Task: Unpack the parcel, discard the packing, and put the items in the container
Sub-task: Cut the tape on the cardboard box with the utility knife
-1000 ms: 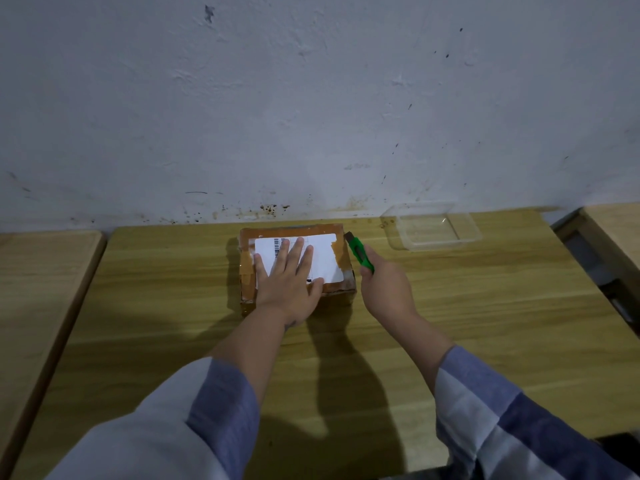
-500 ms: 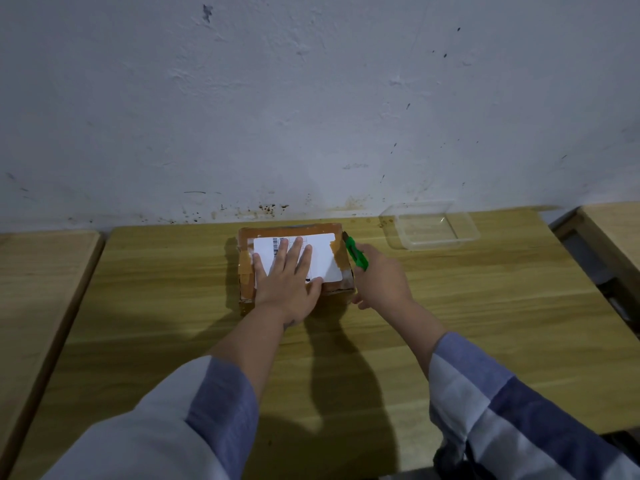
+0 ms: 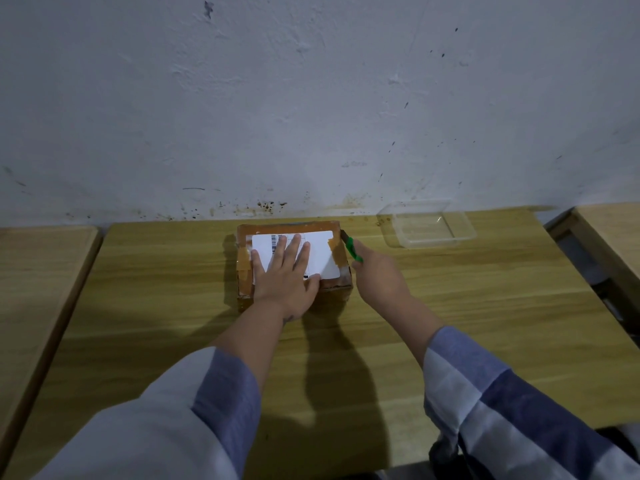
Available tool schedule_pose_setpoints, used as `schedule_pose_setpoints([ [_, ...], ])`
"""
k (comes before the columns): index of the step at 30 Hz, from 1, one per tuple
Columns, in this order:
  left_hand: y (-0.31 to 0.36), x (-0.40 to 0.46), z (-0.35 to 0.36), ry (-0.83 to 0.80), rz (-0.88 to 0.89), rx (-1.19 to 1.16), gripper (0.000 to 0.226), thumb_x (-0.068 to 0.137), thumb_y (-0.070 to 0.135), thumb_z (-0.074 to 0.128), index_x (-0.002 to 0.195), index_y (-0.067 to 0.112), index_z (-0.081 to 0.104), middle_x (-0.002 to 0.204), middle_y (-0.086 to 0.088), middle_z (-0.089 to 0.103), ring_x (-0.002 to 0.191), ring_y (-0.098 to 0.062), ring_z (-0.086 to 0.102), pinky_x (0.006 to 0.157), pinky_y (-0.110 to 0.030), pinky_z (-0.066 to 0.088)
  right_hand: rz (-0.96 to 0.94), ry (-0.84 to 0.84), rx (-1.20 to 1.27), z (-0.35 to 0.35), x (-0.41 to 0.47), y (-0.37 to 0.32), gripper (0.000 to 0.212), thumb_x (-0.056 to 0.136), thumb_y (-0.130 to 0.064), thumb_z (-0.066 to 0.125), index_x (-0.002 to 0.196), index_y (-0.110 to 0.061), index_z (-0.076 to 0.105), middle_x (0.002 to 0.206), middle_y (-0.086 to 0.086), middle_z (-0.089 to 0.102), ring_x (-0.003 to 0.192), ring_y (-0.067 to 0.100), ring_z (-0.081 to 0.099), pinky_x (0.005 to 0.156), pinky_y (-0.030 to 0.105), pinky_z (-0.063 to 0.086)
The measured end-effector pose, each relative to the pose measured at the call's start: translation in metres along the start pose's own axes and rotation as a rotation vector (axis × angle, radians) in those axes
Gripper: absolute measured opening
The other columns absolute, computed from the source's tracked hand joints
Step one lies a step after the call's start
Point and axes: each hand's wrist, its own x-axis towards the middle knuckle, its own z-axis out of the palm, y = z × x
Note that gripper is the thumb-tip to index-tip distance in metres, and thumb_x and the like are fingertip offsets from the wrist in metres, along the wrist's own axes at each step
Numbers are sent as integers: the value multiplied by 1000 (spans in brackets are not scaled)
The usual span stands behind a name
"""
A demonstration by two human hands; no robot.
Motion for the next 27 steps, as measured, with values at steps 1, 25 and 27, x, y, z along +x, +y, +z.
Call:
schedule_pose_setpoints([
  [1,0,0,0,0,-1,0,65,97,55,11,151,27,-10,159,4,-22,145,-20,-25,111,-60,-14,-2,-5,-10,0,-2,0,63,92,-1,46,148,-20,24,107,14,67,93,29,64,63,31,46],
  [25,5,-3,-3,-16,-29,-7,71,93,64,7,151,28,-10,159,5,-22,145,-19,-25,110,-62,-13,37,9,-111,19,-46,11,67,96,-4,40,151,-24,8,108,15,66,92,27,65,62,29,43],
  [27,5,-3,-2,-17,-28,0,72,92,65,7,151,27,-11,159,5,-22,145,-19,-24,111,-63,-12,26,21,-103,22,-51,13,65,96,-5,38,150,-25,9,106,15,66,91,28,65,61,30,41],
])
